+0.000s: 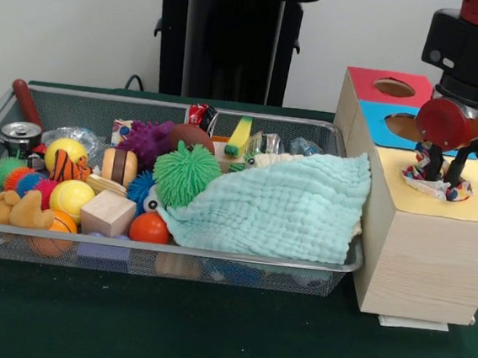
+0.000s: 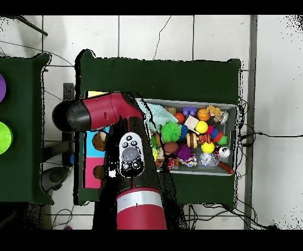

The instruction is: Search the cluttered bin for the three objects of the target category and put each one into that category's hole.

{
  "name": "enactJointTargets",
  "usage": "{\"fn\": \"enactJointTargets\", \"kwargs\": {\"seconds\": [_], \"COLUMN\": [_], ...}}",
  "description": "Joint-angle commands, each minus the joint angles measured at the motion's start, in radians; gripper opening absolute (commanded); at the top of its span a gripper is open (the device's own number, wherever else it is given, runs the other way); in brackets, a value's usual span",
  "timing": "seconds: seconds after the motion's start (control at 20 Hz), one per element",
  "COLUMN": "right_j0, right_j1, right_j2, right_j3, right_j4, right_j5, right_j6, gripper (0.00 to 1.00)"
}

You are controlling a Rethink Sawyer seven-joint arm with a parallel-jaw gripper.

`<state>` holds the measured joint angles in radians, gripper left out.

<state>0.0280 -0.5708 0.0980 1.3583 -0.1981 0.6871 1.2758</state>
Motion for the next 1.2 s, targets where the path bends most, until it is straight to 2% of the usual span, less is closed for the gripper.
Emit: {"fn": "enactJointTargets", "kwargs": {"seconds": [0.05,0.1,0.2,0.5,0.6,0.7,0.85,1.0,1.2], "right_j0": [-0.047,-0.034,-0.041,-0.073,-0.042,-0.066,-0.060,-0.131,-0.171], "right_j1": [-0.115,-0.093,-0.087,-0.143,-0.108,-0.126,-0.123,-0.204,-0.251], "right_j2": [0.014,-0.002,0.008,0.041,0.005,0.036,0.023,0.088,0.119], "right_j3": [0.024,-0.002,0.001,0.047,0.002,0.031,0.022,0.122,0.160], "right_j4": [0.035,0.024,0.028,0.053,0.029,0.047,0.038,0.080,0.088], "right_j5": [0.140,0.138,0.127,0.146,0.158,0.143,0.164,0.146,0.174], "right_j6": [0.093,0.112,0.107,0.060,0.100,0.072,0.071,-0.015,-0.054], "gripper": [1.00,1.00,1.00,1.00,1.00,1.00,1.00,1.00,1.00]}}
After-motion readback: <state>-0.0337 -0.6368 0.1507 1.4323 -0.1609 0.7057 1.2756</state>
